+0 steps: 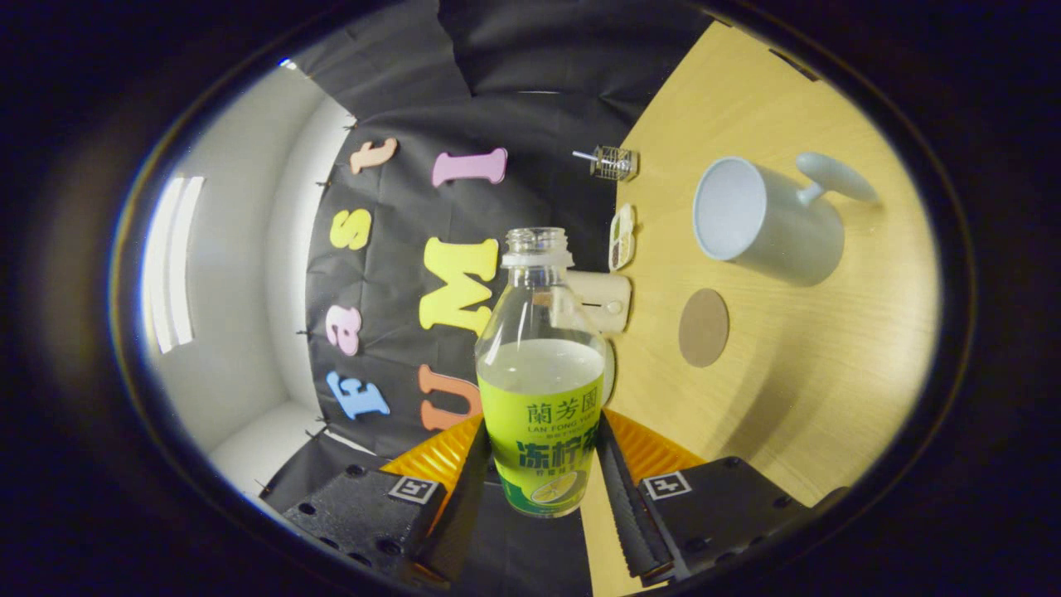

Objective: Take the bottle from table, then pour the juice into the cup, finally place the bottle on the coaster

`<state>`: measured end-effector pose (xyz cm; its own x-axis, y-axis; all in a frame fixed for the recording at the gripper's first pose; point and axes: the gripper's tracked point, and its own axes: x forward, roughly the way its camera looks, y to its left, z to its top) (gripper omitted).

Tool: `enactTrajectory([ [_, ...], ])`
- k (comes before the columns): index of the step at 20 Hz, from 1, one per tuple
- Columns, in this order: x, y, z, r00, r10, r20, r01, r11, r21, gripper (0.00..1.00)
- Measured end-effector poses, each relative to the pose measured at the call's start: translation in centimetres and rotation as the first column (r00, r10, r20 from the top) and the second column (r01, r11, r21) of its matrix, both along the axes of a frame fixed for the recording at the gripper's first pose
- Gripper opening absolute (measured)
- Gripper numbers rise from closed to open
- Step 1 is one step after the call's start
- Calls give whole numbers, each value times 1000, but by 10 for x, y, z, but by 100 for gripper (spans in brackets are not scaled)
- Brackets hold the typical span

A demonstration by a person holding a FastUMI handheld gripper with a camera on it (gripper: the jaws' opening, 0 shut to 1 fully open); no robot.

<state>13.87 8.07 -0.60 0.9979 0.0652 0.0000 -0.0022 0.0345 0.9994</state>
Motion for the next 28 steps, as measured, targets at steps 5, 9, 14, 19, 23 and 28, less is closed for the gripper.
enactTrajectory([
  [5,8,-7,-8,1000,-6,-10,7,995,98,75],
  [9,11,-9,-8,1000,-4,-6,5,983,185,75],
  [14,12,-15,-2,1000,-9,12,6,964,265,74],
  [19,14,-17,1,1000,-12,25,3,946,326,74],
  [23,14,-19,2,1000,-12,23,4,934,357,74],
  [28,13,-24,2,999,-25,25,12,914,406,74],
])
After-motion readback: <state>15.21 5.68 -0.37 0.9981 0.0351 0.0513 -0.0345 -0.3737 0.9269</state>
